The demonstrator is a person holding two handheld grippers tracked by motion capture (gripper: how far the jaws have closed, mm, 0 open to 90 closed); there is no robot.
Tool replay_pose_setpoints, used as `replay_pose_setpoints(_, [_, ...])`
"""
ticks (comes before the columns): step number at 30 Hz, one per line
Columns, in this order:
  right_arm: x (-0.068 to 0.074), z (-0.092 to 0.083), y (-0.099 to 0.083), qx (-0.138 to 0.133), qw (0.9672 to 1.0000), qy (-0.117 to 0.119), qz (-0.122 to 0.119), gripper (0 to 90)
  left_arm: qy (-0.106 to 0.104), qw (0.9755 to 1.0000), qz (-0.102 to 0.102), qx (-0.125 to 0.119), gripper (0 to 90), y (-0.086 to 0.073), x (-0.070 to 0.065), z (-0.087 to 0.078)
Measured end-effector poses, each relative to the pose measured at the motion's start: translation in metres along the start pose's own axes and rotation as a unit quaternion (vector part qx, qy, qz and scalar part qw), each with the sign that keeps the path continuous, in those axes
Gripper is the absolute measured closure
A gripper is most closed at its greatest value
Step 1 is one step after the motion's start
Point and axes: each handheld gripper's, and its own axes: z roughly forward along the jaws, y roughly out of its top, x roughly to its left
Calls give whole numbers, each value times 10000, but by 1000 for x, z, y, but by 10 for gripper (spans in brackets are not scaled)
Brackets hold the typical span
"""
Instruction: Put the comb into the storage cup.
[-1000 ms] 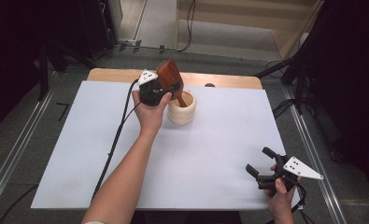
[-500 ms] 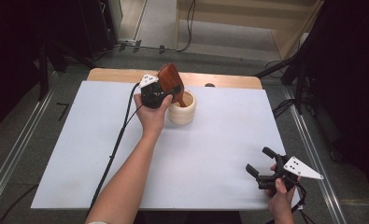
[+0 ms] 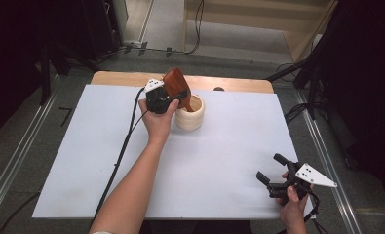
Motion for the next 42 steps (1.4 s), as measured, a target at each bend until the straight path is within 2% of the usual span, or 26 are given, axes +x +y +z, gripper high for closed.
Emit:
replay_pose_setpoints(2, [0, 0, 0, 0, 10000, 0, -4, 0, -31, 10000, -35, -29, 487, 1, 2, -1])
replay_pose_setpoints(7, [0, 0, 0, 4, 10000, -4, -2, 0, 49, 10000, 13, -57, 440, 1, 3, -1])
replay_pose_setpoints(12, [0, 0, 0, -7, 10000, -2, -1, 0, 41, 10000, 36, -21, 343, 1, 5, -2])
replay_pose_setpoints(18, [0, 0, 0, -4, 10000, 0, -2, 0, 49, 9999, 143, 20, 127, 1, 2, -2])
replay_pose_setpoints(19, [0, 0, 0, 0, 10000, 2, -2, 0, 133, 9998, 177, 22, 99, 1, 1, -2])
replay_pose_setpoints(21, [0, 0, 0, -8, 10000, -19, -12, 0, 124, 9998, 165, 43, 7, 1, 0, -1])
replay_pose_setpoints(31, [0, 0, 0, -7, 10000, -19, -10, 0, 154, 9991, 388, 92, 0, 2, -3, -4])
replay_pose_setpoints(33, [0, 0, 0, -13, 10000, -34, -24, 0, 271, 9985, 460, 114, 0, 2, -4, -5])
replay_pose_setpoints(42, [1, 0, 0, -2, 10000, -46, -39, 0, 335, 9978, 568, 97, 0, 2, -2, -13])
